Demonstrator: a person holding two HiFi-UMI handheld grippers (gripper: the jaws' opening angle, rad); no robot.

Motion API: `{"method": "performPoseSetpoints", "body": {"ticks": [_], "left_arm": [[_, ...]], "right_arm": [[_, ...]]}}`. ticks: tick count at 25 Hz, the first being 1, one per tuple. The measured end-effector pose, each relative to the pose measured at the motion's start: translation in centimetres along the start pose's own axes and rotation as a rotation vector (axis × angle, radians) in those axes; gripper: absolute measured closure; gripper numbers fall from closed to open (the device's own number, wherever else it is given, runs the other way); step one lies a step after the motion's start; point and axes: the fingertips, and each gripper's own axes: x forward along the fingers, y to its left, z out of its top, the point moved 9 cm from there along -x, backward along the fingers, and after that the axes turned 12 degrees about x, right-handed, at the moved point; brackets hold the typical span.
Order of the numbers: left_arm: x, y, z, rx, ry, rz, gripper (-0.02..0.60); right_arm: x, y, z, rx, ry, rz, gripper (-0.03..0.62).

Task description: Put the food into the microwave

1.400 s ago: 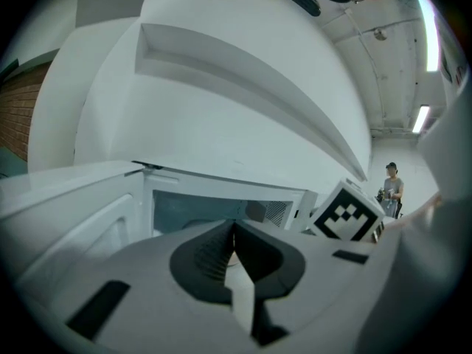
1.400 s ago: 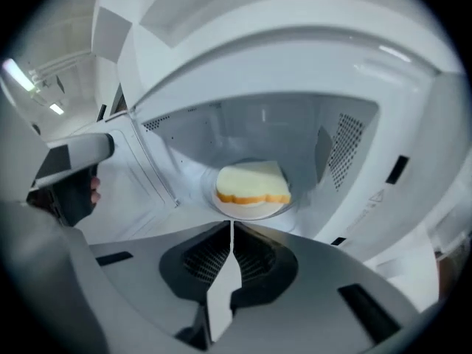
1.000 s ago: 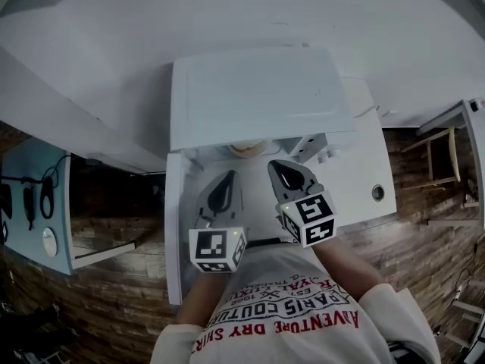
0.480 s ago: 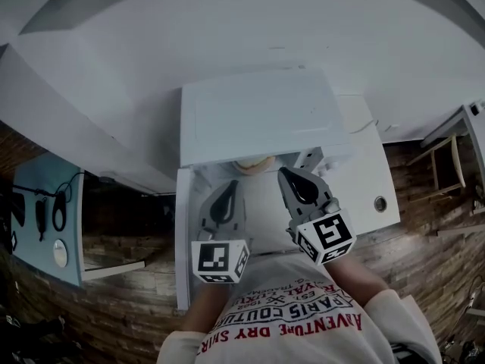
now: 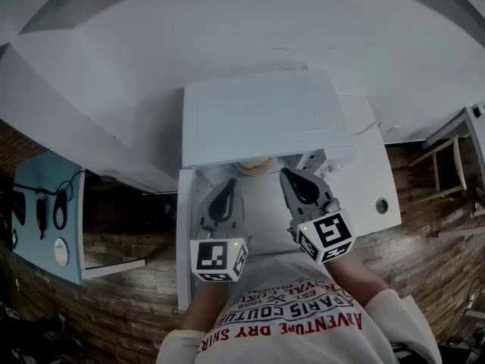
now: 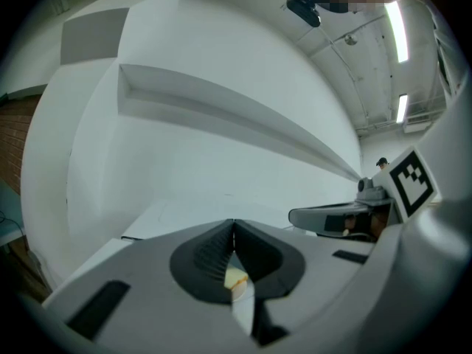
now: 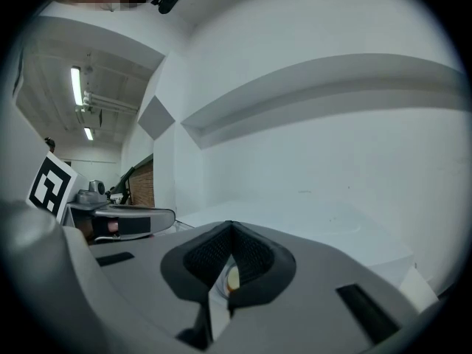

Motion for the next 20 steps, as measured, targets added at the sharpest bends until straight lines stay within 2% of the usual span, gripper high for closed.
{"method": "performPoseSetpoints", "body": {"ticks": [12,17,20], "left_arm": [[0.5,-0.1,-0.5,-0.006,0.012,-0.005,0.575],[0.7,-0.4,-0.2,0.04,0.008,-0.007,0.575],[0.7,-0.4,-0.1,0.041,0.004,-0.008,0.575]], "right_arm": [[0.6,-0.6,-0.7,0.045,0.028,0.007,0.583],[0.8,-0.9,-0.6,0.054,0.04,0.001,0.583],[1.1,-1.0,-0.7,0.072,0.048,0.008,0.583]]}}
